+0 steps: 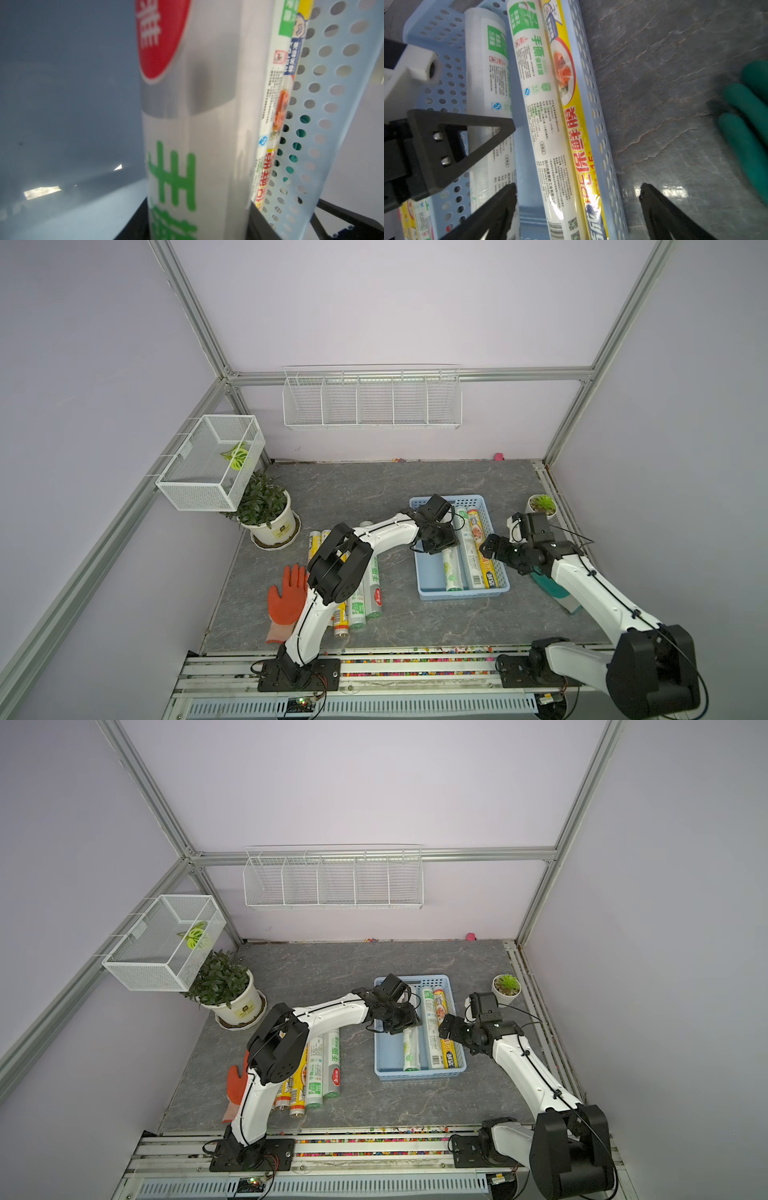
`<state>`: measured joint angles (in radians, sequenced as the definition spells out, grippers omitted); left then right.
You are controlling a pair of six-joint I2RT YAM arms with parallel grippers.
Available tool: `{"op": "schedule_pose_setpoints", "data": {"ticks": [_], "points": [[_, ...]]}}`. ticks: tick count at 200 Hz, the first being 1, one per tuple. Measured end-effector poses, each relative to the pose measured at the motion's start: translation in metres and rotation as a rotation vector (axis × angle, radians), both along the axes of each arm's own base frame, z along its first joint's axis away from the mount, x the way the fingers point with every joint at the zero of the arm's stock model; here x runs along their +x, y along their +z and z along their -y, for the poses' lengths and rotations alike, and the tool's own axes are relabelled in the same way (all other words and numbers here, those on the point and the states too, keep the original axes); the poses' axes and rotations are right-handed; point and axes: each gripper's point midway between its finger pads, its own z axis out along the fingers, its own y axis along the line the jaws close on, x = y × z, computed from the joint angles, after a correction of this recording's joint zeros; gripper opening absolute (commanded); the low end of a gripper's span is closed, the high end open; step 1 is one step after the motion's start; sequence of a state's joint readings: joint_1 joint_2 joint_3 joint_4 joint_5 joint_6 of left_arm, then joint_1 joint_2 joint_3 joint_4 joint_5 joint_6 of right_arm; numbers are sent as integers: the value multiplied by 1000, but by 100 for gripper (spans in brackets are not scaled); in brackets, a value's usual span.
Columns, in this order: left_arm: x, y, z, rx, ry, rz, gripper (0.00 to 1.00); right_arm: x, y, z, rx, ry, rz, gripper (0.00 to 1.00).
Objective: Put the plastic wrap into the basket
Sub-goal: Place the plastic wrap in the basket.
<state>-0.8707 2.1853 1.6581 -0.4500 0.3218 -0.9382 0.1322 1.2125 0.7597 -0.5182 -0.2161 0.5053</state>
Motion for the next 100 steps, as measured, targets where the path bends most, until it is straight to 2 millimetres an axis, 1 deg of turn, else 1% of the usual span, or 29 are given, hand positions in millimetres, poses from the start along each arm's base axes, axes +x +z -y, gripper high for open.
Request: {"op": "schedule_pose_setpoints", "data": {"ticks": [18,52,78,87,100], "points": [[3,-1,2,-1,2,5,33,-1,-1,-6,30,20,-9,98],[3,-10,1,16,6,-3,42,2,4,-17,87,52,7,98],[2,-12,0,24,6,-8,49,3,6,-20,106,59,12,98],[2,-12,0,23,6,-8,54,3,6,-21,113,61,12,98],[2,-12,0,23,5,-8,57,3,7,-23,124,66,14,98]]}}
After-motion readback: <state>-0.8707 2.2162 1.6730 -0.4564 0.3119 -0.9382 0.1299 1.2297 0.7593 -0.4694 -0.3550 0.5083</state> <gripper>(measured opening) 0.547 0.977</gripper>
